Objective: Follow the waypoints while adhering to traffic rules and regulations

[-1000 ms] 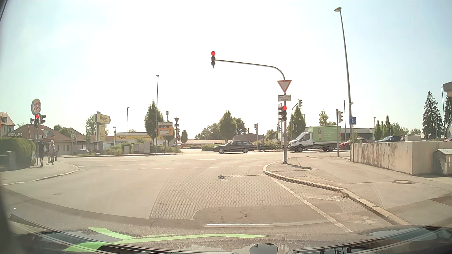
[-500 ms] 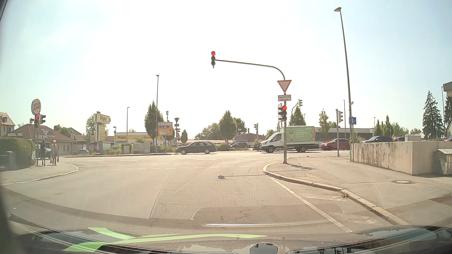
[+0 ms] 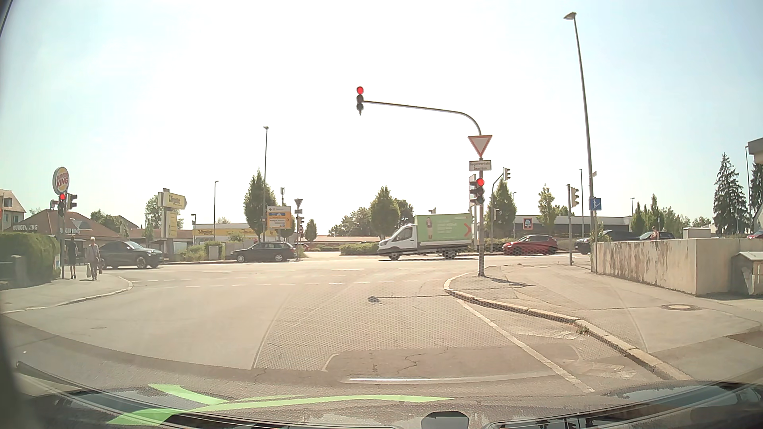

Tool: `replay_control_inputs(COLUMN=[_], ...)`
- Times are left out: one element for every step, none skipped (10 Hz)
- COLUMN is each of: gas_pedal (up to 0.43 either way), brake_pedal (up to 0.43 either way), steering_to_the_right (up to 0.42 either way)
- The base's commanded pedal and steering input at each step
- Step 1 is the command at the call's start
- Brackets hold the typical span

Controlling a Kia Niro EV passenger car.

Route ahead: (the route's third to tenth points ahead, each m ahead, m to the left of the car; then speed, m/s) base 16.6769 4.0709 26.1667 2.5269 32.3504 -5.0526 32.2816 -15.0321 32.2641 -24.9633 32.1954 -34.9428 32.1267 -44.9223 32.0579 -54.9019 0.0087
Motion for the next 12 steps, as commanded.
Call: replay_control_inputs(gas_pedal=[0.0,0.0,0.0,0.0,0.0,0.0,0.0,0.0,0.0,0.0,0.0,0.0], brake_pedal=[0.268,0.268,0.268,0.274,0.274,0.28,0.28,0.28,0.28,0.28,0.28,0.28], steering_to_the_right=[-0.022,-0.023,-0.023,-0.023,-0.022,-0.023,-0.025,-0.029,-0.03,-0.03,-0.03,-0.03])
